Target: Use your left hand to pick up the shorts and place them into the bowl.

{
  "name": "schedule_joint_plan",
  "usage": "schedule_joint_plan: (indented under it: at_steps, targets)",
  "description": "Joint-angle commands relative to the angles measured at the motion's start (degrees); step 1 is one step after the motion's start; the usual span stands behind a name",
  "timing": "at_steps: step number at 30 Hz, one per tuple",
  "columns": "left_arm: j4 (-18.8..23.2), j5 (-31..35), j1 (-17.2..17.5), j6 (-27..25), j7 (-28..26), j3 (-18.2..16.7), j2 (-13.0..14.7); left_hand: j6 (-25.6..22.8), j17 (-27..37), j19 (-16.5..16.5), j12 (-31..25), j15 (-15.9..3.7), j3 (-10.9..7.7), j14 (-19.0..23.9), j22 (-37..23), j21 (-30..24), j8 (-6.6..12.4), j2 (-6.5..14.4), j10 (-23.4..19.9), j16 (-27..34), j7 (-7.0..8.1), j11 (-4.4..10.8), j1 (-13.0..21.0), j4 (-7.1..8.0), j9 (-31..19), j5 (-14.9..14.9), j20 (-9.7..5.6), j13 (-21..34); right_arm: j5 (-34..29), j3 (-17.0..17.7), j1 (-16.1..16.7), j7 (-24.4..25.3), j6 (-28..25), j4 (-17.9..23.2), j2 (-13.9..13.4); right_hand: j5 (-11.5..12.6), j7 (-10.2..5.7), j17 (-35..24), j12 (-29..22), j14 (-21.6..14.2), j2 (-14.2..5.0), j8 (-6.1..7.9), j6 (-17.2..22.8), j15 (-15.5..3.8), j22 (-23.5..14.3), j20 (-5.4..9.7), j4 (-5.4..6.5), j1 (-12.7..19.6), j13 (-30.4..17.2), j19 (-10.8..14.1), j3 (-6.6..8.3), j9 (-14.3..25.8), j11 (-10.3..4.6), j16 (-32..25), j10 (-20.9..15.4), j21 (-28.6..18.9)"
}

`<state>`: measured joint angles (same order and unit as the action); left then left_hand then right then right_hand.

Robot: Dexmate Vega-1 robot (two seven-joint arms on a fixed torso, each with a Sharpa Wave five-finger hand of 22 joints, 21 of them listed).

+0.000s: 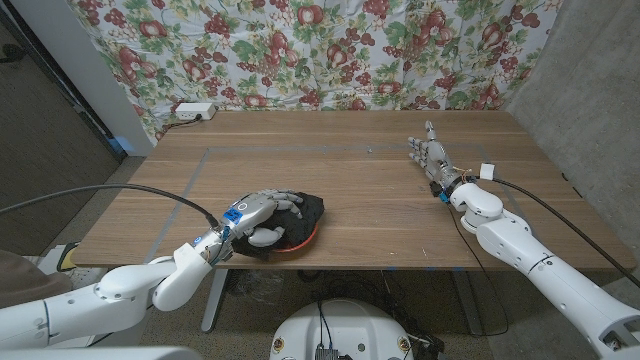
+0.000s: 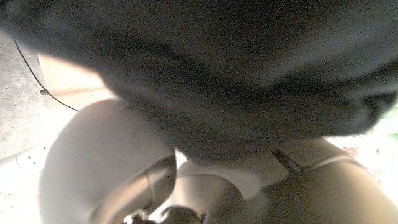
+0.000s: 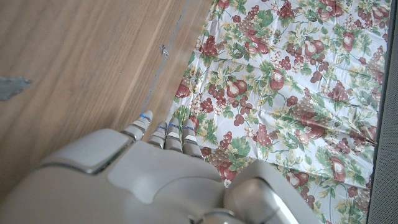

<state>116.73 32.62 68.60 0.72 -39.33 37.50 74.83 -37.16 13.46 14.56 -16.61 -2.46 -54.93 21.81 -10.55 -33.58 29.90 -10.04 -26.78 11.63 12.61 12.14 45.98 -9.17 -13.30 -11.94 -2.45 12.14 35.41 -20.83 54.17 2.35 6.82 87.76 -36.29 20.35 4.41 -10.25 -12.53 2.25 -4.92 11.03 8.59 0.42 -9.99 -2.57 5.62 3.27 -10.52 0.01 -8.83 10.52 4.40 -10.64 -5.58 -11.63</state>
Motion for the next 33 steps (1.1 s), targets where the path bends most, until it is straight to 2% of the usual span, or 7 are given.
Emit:
schedule_joint_plan:
  at_steps: [1,2,10,20,24,32,33]
  targets:
    - [0.29,-1.39,-0.53,0.58,0.66,-0.46,-0.32,1.3,-0.11,-0.18,0.69,-10.01,-0.27,-1.21,-0.41,0.69,-1.19,-0.02,0.86,-0.25,-0.04,-0.05,-3.49,0.17,0.25,-0.85,-4.85,0.09,0.19,0.43,0.52,0.17,0.33,0.29,-0.39,-0.16,0.18,-0.14,0.09,0.55,-0.78,-0.06,0.44,-0.13,-0.32,0.09,0.15,0.4,-0.22,-0.15,0.14,0.11,0.34,0.07,-0.28,0.37]
    - [0.29,-1.42,-0.54,0.58,0.6,-0.5,-0.37,1.82,-0.2,-0.07,0.98,-10.15,0.3,-1.48,-0.48,1.07,-1.95,-0.02,0.89,-0.14,-0.01,-0.06,-7.08,0.45,0.44,-1.65,-4.77,0.11,0.32,0.48,0.52,0.21,0.28,0.29,-0.33,-0.16,0.17,-0.14,0.1,0.53,-0.78,-0.06,0.45,-0.12,-0.32,0.09,0.15,0.4,-0.22,-0.15,0.15,0.11,0.29,0.06,-0.26,0.37]
    - [0.8,-2.14,-0.29,-0.22,-0.22,-1.32,-0.71,2.64,-0.26,-0.49,1.42,-9.99,0.47,-2.05,-0.55,1.38,-2.58,0.21,1.62,-0.28,-0.02,-0.08,-8.53,0.47,0.5,-2.08,-4.62,0.12,0.37,0.4,0.15,-0.22,0.48,-0.17,-0.23,-0.17,0.15,-0.14,0.11,0.56,-0.77,-0.06,0.44,-0.1,-0.32,0.09,0.15,0.4,-0.22,-0.13,0.16,0.11,0.27,0.07,-0.23,0.36]
    - [1.81,-3.2,0.0,-0.23,-0.85,-2.32,-1.22,8.47,-0.63,-1.65,2.8,-9.85,1.12,-4.82,-0.44,2.48,-5.82,0.03,4.36,-0.75,0.02,-0.05,-11.68,0.17,0.76,-3.1,-4.0,0.06,0.38,0.59,0.28,-0.45,0.96,-0.38,-0.38,-0.19,0.17,-0.14,0.12,0.53,-0.77,-0.06,0.44,-0.11,-0.32,0.08,0.14,0.4,-0.22,-0.13,0.19,0.11,0.14,0.06,-0.2,0.36]
    - [2.18,-3.51,0.15,-0.23,-0.92,-2.63,-1.35,9.23,-0.85,-1.69,2.97,-9.88,2.76,-5.41,-0.4,3.1,-6.74,-0.05,4.69,-0.55,0.03,-0.05,-16.07,0.98,0.85,-4.0,-3.81,-0.02,0.54,0.69,0.37,-0.48,1.06,-0.45,-0.36,-0.19,0.15,-0.14,0.11,0.53,-0.76,-0.06,0.46,-0.1,-0.32,0.08,0.14,0.39,-0.22,-0.12,0.2,0.11,0.17,0.06,-0.23,0.36]
    - [2.68,-4.95,0.68,-0.27,-1.21,-3.41,-1.74,9.21,-0.88,-1.89,3.05,-9.77,3.55,-5.46,-0.45,3.4,-6.99,-0.03,4.89,-0.43,0.01,-0.1,-18.18,1.47,0.87,-4.44,-3.72,-0.04,0.63,0.67,0.28,-0.56,1.13,-0.62,-0.24,-0.21,0.18,-0.14,0.09,0.53,-0.75,-0.04,0.51,-0.12,-0.32,0.05,0.14,0.39,-0.22,-0.13,0.21,0.11,0.33,0.06,-0.28,0.36]
    - [2.7,-5.28,0.75,-0.15,-1.31,-3.53,-1.86,9.28,-0.89,-1.69,3.07,-9.8,4.54,-5.56,-0.54,3.54,-7.34,0.19,4.95,-0.35,0.04,-0.09,-20.89,2.23,0.89,-5.03,-3.48,-0.05,0.65,0.66,0.25,-0.6,1.12,-0.64,-0.24,-0.21,0.19,-0.14,0.09,0.52,-0.75,-0.05,0.5,-0.14,-0.32,0.06,0.14,0.39,-0.22,-0.11,0.21,0.11,0.32,0.06,-0.27,0.35]
